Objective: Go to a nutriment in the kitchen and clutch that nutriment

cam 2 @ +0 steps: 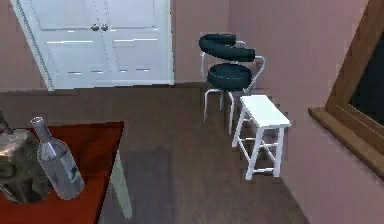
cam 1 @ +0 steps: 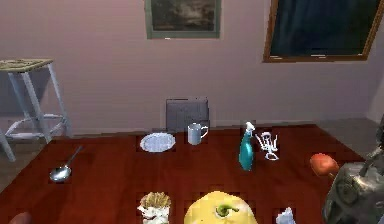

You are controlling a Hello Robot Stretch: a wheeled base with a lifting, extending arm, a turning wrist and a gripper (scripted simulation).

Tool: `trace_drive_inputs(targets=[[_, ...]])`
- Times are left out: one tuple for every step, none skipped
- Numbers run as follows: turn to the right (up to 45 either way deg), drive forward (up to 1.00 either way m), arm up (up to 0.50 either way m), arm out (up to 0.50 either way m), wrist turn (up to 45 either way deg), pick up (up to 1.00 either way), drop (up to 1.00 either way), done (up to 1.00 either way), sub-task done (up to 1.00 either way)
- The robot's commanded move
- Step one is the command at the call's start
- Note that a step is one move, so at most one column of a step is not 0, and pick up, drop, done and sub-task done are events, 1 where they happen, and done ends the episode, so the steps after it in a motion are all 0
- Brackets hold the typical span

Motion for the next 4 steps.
trace_drive_inputs(targets=[[-45.0, 0.00, 0.00, 0.00, 0.0, 0.00, 0.00, 0.00, 0.00], [-12.0, 0.00, 0.00, 0.00, 0.0, 0.00, 0.00, 0.00, 0.00], [0.0, 0.00, 0.50, 0.00, 0.0, 0.00, 0.00, 0.00, 0.00], [0.0, 0.00, 0.38, 0.00, 0.0, 0.00, 0.00, 0.00, 0.00]])
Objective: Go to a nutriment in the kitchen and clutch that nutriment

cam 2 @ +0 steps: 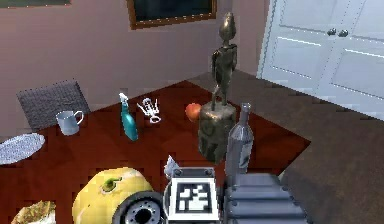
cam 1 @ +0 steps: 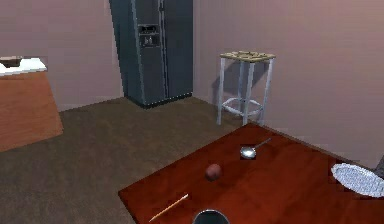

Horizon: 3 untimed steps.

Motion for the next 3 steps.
trace_drive_inputs(targets=[[0.0, 0.00, 0.00, 0.22, 0.0, 0.00, 0.00, 0.00, 0.00], [0.0, 0.00, 0.00, 0.00, 45.0, 0.00, 0.00, 0.00, 0.00], [0.0, 0.00, 0.00, 0.00, 45.0, 0.00, 0.00, 0.00, 0.00]])
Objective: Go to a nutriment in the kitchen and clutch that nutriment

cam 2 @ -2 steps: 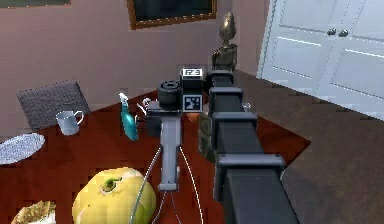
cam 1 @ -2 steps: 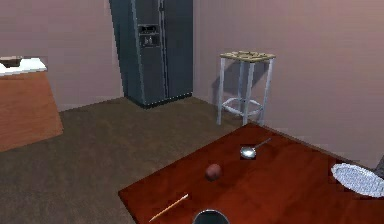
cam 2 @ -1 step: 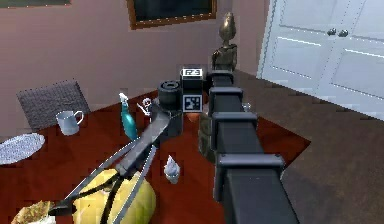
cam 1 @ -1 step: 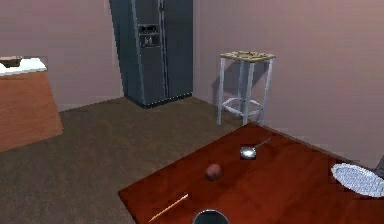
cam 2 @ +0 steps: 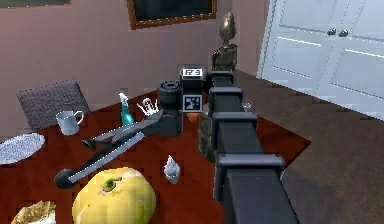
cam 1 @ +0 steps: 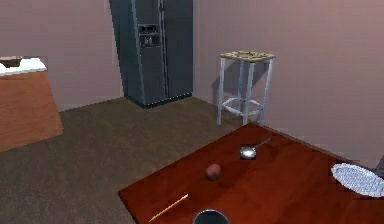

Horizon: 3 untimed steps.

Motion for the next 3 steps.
trace_drive_inputs(targets=[[0.0, 0.00, 0.00, 0.00, 45.0, 0.00, 0.00, 0.00, 0.00], [0.0, 0.00, 0.00, 0.00, 33.0, 0.00, 0.00, 0.00, 0.00], [0.0, 0.00, -0.24, 0.00, 0.0, 0.00, 0.00, 0.00, 0.00]])
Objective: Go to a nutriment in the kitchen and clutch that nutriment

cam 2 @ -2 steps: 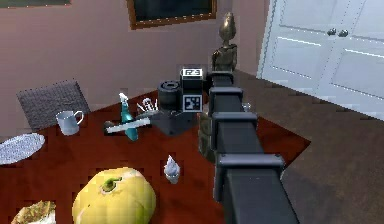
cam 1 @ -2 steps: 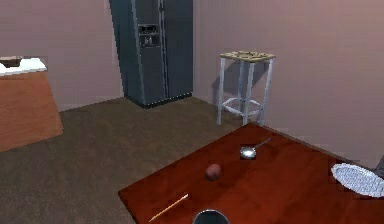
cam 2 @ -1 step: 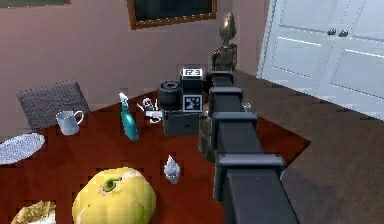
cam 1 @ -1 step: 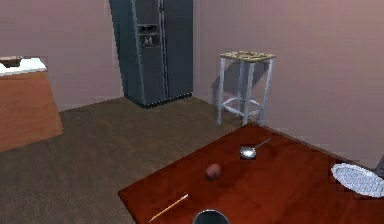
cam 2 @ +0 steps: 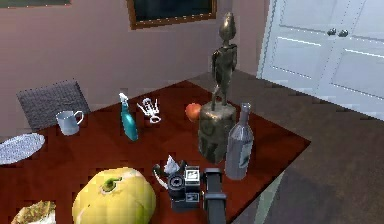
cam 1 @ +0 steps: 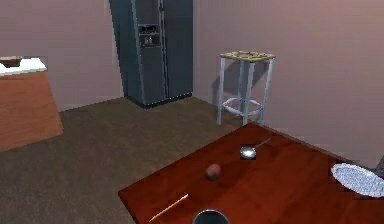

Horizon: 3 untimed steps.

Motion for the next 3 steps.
trace_drive_inputs(targets=[[0.0, 0.00, 0.00, 0.00, 0.0, 1.00, 0.00, 0.00, 0.00], [0.0, 0.00, 0.10, 0.00, 0.0, 0.00, 0.00, 0.00, 0.00], [0.0, 0.00, 0.00, 0.00, 0.0, 0.00, 0.00, 1.00, 0.00]])
